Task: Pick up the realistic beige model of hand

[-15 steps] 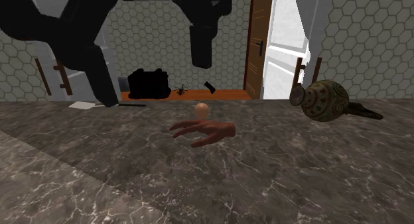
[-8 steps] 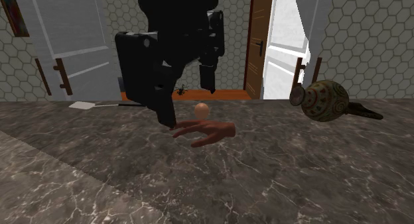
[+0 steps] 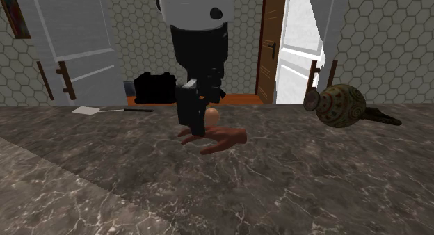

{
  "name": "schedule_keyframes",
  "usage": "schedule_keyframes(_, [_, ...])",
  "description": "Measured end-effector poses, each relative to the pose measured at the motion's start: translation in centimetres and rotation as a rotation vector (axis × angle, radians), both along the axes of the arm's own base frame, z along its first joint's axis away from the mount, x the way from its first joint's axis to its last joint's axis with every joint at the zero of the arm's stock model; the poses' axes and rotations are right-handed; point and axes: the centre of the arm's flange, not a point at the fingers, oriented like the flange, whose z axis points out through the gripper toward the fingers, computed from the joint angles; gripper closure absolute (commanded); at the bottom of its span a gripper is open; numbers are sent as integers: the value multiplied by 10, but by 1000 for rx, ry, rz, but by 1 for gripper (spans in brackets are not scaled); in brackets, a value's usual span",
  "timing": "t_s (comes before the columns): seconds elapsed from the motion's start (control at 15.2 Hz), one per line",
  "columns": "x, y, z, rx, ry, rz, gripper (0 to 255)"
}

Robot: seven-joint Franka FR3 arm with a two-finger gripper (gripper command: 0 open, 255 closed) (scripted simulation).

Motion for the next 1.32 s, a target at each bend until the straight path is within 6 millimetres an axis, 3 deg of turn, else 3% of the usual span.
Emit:
schedule_keyframes(0.66, [85, -59, -62, -111, -8, 305, 0])
schedule_keyframes(1.25, [94, -68, -106, -125, -9, 340, 0])
schedule_keyframes(1.32, [94, -67, -108, -125, -8, 340, 255])
